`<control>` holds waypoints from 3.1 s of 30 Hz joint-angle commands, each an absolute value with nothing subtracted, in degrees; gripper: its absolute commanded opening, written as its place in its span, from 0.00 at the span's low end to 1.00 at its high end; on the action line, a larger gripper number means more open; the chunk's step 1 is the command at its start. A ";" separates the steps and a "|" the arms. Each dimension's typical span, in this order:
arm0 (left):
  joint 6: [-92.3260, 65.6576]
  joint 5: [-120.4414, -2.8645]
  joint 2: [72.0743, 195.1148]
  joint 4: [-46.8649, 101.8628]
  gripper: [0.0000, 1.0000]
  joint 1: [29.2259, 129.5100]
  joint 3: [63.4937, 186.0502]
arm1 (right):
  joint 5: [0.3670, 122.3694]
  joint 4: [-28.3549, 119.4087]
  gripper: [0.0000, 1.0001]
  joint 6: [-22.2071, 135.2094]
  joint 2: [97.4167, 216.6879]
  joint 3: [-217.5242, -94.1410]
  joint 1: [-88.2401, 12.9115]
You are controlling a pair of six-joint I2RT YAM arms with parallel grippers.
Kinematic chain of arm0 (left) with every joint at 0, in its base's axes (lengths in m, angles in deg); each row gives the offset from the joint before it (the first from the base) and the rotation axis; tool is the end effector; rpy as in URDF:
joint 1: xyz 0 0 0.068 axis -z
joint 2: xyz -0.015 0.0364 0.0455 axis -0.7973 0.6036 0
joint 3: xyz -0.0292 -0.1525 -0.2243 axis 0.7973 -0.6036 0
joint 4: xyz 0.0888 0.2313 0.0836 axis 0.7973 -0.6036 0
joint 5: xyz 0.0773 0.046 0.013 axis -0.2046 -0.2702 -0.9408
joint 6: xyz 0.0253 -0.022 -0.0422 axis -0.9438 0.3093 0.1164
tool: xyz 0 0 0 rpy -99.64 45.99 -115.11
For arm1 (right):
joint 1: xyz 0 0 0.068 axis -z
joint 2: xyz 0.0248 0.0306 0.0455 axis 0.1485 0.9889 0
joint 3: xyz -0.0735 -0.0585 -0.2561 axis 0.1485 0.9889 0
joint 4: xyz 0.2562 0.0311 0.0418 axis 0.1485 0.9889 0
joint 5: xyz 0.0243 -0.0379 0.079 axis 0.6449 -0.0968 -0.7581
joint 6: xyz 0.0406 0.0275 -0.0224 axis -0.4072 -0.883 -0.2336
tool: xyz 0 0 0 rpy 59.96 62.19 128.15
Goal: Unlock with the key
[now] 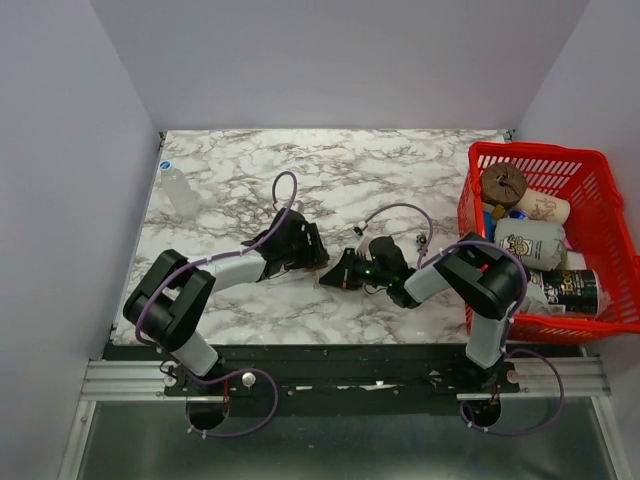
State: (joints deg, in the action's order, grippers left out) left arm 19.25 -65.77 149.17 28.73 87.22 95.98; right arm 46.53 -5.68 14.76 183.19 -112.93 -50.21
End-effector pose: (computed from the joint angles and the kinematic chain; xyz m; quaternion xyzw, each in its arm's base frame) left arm 0.2566 -0.1784 0.1606 -0.0647 0.9186 -0.2715 0.2796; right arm 0.2293 0.2225 0.1024 -0.0568 0.8269 0.4943 0.2619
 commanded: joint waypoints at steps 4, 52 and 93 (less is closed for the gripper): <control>18.94 -66.22 149.60 26.89 0.00 87.32 96.72 | 49.32 -11.75 0.01 14.71 185.04 -112.98 -48.18; 24.39 -60.33 152.06 29.97 0.00 88.81 94.09 | 61.36 -21.16 0.01 20.51 187.77 -121.07 -48.18; 20.00 -59.63 143.36 32.34 0.00 88.02 94.88 | 61.01 -24.24 0.01 18.93 181.27 -118.96 -44.66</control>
State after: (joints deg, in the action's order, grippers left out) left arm 21.59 -70.65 148.29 34.96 86.19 95.41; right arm 53.15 -12.17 16.90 187.30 -118.48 -48.72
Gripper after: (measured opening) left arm 0.722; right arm 0.012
